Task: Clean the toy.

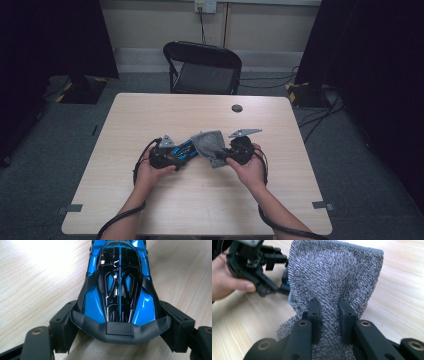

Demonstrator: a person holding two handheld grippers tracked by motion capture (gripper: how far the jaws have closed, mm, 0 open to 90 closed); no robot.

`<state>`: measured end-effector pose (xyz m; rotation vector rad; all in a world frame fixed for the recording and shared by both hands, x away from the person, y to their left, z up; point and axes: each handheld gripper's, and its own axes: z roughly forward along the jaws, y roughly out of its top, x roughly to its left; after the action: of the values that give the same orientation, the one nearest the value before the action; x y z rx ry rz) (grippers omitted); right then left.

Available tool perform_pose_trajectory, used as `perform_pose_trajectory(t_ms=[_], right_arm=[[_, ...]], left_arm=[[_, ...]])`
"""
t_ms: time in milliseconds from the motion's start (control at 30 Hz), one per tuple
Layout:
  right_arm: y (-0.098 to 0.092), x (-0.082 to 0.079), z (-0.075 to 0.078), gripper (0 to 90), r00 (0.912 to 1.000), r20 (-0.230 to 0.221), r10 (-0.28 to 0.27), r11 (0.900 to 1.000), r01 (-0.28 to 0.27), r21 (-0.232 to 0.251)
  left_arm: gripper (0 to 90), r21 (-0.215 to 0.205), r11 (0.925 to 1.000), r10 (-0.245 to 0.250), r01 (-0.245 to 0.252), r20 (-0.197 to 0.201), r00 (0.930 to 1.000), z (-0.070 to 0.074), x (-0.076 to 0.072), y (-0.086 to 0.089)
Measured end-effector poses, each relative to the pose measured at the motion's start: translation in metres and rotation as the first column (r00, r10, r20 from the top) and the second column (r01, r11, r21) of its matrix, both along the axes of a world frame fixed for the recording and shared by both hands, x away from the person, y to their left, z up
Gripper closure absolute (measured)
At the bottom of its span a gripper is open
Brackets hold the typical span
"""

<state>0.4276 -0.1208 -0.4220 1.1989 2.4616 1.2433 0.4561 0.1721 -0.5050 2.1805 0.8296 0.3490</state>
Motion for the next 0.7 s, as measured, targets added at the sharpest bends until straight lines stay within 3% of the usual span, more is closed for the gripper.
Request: perform_pose_trajectory(t_ms=[100,367,533,700], right_arm=[[0.007,0.006,0.001,75.3,0.9999,0.003,0.011,1.0,-0.011,-0.011],[0.05,0.02,-0.008,75.3,0.995,0.005,0.1,0.993,-0.099,-0.068],[0.074,0.018,-0.015,75.2,0.9841,0.005,0.178,0.977,-0.176,-0.118],[0.087,0.021,-0.02,75.2,0.9749,-0.021,0.222,0.961,-0.222,-0.166]], left_arm=[[24.2,0.0,1.0,0.0,0.0,0.0,1.0,0.0,0.0,0.0],[24.2,0.0,1.0,0.0,0.0,0.0,1.0,0.0,0.0,0.0],[24.2,-0.003,1.0,0.0,0.0,-0.003,1.0,0.0,0.0,0.0],[24.2,0.001,1.0,-0.001,0.001,0.0,1.0,0.0,0.0,0.0]])
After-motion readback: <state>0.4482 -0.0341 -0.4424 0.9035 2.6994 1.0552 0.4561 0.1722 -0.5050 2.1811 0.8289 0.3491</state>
